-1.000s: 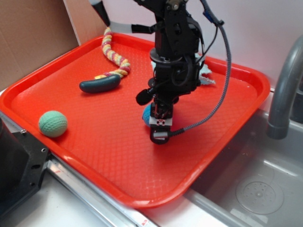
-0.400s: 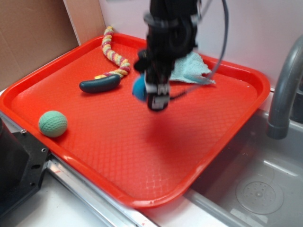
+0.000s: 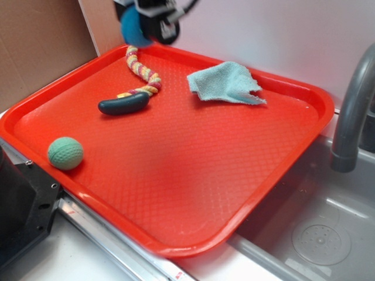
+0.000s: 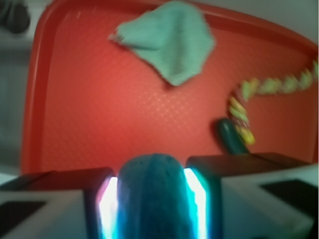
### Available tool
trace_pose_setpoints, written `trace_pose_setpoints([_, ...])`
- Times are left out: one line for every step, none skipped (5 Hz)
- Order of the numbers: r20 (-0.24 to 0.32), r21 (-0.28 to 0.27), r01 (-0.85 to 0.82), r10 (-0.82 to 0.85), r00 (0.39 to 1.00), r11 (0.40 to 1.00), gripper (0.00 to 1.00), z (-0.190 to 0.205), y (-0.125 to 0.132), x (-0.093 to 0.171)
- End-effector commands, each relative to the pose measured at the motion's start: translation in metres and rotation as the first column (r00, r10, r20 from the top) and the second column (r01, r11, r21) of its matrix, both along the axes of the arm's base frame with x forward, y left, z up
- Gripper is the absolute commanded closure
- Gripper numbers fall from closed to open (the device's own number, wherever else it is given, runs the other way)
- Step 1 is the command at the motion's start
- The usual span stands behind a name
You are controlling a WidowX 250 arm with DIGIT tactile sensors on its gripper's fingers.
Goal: Grab the blue ball.
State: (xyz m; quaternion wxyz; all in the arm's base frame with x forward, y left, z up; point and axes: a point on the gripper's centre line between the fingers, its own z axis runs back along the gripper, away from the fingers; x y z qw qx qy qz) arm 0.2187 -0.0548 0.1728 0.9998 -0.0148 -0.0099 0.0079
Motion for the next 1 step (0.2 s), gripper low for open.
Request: trace_pose_setpoints([0.133,-0.076,-0.069,0.079,0.988,0.995,1.0,0.0334,0.02,-0.0177])
